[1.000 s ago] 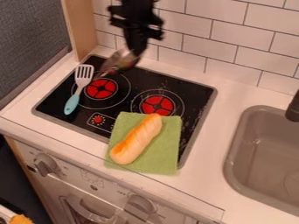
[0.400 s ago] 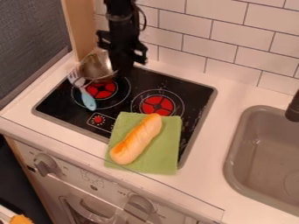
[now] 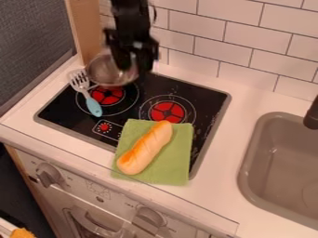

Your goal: Moved the silver pot to the left side of the burner

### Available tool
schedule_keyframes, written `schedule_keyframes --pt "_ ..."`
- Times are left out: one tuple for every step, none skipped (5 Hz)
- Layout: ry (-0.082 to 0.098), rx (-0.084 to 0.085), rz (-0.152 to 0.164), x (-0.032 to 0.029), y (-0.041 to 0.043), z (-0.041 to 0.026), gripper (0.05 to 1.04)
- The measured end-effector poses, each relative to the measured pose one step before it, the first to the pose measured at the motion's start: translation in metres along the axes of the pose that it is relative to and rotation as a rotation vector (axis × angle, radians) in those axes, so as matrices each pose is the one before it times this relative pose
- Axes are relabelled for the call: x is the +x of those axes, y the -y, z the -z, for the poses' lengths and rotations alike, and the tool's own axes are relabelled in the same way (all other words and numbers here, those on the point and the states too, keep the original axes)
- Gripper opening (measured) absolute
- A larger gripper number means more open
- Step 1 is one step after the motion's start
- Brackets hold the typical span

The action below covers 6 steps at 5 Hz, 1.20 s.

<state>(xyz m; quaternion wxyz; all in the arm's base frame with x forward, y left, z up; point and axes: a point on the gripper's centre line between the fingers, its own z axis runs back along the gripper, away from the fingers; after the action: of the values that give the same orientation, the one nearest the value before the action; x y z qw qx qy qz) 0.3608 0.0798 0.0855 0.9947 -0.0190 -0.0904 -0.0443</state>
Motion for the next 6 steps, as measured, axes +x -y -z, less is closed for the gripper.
schedule_keyframes --pt "0.0505 -0.0014 0.0 -0.01016 0.00821 -0.02806 1.009" --pt "-0.0212 0.0064 0.0194 -0.00928 0.00115 0.00335 1.005" --pt "-0.0014 -0.0006 0.0 -0.00022 0.0001 0.0 1.001" --pt "0.0 0.0 0.0 0.0 0.0 0.0 1.001" --pt "0.0 0.0 0.0 0.0 0.0 0.0 1.001" --pt "0.0 0.0 0.0 0.0 0.0 0.0 1.001"
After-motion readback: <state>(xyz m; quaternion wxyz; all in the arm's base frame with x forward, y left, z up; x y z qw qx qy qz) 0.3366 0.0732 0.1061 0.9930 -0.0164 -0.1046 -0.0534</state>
